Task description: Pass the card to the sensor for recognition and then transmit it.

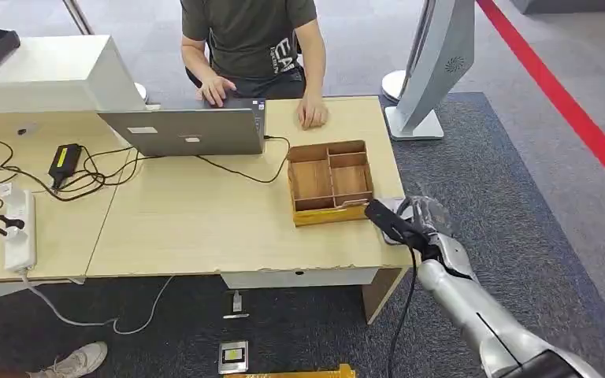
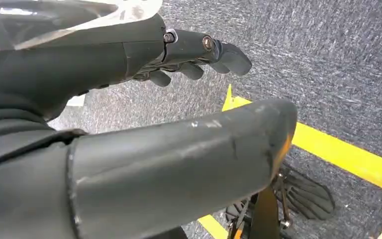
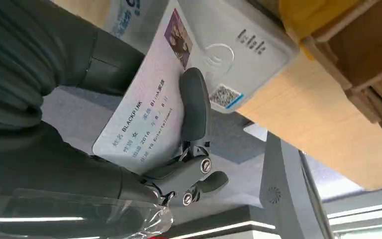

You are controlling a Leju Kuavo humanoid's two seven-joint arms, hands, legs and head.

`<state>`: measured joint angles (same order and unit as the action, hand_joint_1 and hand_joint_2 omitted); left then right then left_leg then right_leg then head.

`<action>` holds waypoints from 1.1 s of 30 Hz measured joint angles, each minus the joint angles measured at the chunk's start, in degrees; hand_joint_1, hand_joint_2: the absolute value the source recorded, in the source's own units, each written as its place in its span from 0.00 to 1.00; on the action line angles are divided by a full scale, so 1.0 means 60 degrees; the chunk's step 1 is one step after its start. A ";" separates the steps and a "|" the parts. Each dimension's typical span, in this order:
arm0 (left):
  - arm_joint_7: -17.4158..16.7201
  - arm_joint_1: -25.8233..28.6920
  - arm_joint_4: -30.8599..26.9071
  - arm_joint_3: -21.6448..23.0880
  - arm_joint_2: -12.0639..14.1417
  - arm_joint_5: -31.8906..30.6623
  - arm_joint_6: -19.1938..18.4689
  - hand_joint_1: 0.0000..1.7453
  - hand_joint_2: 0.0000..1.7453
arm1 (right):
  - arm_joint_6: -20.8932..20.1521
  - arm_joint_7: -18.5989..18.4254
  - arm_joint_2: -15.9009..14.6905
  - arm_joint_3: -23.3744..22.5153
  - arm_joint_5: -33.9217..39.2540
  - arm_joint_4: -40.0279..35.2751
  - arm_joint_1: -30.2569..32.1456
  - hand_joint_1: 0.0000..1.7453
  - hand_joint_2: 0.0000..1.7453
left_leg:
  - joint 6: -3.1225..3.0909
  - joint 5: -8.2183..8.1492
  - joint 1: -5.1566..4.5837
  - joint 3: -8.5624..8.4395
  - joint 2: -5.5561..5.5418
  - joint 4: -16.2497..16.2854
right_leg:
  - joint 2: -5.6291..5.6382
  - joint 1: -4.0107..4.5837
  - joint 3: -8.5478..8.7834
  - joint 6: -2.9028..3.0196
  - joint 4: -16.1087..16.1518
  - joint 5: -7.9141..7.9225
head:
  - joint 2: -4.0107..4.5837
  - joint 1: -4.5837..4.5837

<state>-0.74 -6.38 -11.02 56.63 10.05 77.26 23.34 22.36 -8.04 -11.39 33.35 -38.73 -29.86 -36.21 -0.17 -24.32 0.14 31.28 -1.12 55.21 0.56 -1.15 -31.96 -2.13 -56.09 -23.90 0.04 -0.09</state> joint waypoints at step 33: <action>0.0595 0.0021 -0.0007 0.0000 -0.0108 -0.0280 -0.0569 0.00 0.00 | -0.1613 -0.1675 -0.0317 0.0004 -0.1205 -0.2010 -0.0360 1.00 1.00 | 0.0001 0.0003 -0.0002 0.0000 0.0008 0.0004 | 0.0004 -0.0002 0.0005 -0.0003 -0.0001 0.0014 | 0.0000 0.0000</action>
<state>2.83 -6.25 -11.06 56.63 9.40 75.58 19.93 12.68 -18.10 -13.29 33.38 -45.96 -41.92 -38.37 -0.16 -24.30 0.12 31.28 -1.07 55.24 0.59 -1.17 -31.93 -2.15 -56.10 -23.81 0.04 -0.09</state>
